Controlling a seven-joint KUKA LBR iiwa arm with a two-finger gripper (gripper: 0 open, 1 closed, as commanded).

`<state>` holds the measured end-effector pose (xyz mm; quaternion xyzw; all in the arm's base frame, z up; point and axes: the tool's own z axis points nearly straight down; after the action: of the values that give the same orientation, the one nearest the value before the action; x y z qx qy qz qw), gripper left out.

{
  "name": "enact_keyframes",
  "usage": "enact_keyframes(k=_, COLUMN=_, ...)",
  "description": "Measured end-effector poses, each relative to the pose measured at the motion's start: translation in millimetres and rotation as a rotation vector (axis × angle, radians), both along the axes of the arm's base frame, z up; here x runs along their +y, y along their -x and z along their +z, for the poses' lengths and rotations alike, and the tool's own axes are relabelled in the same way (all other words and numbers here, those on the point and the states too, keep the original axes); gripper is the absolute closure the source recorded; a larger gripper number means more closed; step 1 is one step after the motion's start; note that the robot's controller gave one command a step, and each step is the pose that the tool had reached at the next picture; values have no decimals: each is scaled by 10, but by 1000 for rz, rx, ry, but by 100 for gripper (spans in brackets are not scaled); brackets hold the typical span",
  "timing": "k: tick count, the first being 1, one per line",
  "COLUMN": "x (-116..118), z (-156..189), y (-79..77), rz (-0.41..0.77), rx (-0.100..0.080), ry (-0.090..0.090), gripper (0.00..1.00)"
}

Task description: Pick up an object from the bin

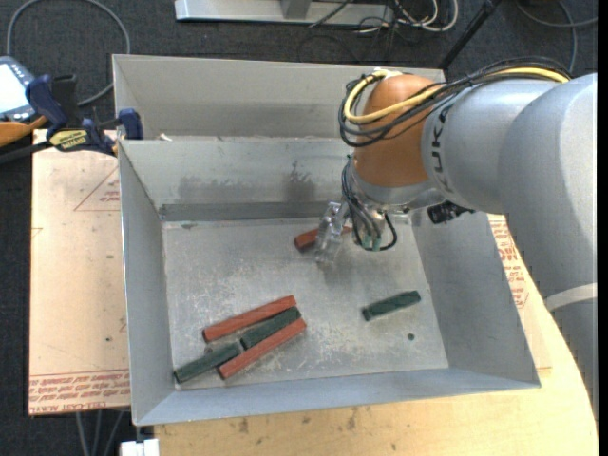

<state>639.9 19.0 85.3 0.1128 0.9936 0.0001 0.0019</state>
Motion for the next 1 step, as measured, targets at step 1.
enact_keyframes(k=1, x=0, z=0, y=0, rz=0, rx=0, ry=0, gripper=0)
